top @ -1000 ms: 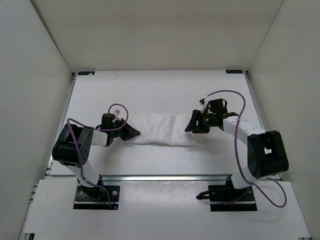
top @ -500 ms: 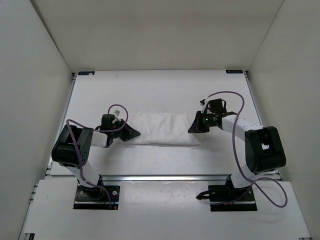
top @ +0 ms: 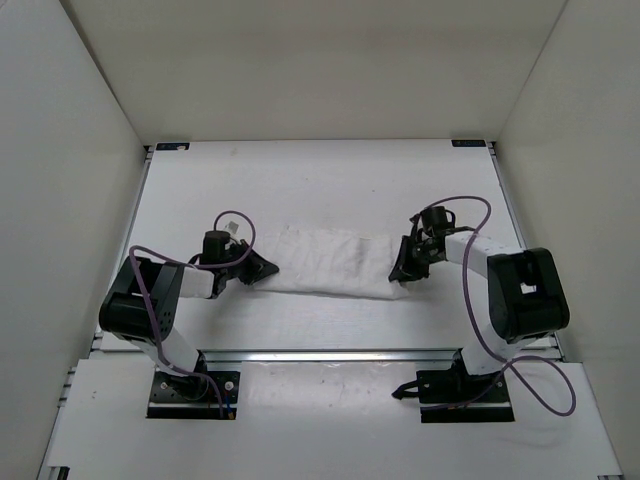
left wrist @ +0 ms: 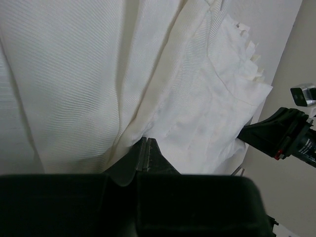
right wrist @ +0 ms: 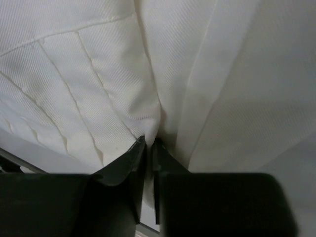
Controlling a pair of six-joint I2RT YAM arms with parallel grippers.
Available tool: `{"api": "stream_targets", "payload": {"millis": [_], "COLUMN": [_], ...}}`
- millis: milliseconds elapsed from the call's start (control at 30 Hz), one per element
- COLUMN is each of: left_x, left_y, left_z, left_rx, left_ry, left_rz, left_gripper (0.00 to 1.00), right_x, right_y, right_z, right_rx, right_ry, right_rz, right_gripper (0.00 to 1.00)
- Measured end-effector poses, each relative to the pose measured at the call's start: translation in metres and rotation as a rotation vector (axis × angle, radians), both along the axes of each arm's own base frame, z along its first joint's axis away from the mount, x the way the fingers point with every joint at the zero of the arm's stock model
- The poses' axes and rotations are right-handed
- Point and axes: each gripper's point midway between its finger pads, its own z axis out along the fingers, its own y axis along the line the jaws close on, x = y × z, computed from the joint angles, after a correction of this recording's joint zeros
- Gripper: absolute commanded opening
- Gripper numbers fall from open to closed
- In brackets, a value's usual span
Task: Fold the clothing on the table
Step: Fold the skirt
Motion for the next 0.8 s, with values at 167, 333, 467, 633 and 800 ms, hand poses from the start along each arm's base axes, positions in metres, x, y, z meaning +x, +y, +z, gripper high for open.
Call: {"api": "stream_targets", "payload": {"millis": [167, 333, 467, 633, 800], "left_x": [0.0, 0.013, 0.013, -0.002, -0.033], "left_y": [-0.003, -0.008, -0.004, 0.014, 0.018], "left_z": [0.003, 0.046, 0.096, 0.113, 0.074], "left_rx": [0.015, 0.008, -0.007, 0.028, 0.069], "left_ry": [-0.006, -0.095, -0.222, -0.277, -0.17], "left_rz": [-0.018, -0.039, -0.034, -0.011, -0.034], "left_gripper": [0.16, 0.44, 0.5, 0.56, 0.57], "right_x": [0.018, 0.043, 0.042, -0.005, -0.058], "right_y": [-0.004, -0.013, -0.026, -0.034, -0.021], "right_z": [0.012, 0.062, 0.107, 0.083, 0.039], "right_rx": [-0.059, -0.101, -0.066, 0.054, 0.178], "right_ry": [-0.055, -0.221, -0.34, -0.273, -0.068], "right_rz": [0.013, -0.017, -0.096, -0.206, -0.276], "right_gripper": [0.34, 0.52, 0.6, 0.65, 0.73]}}
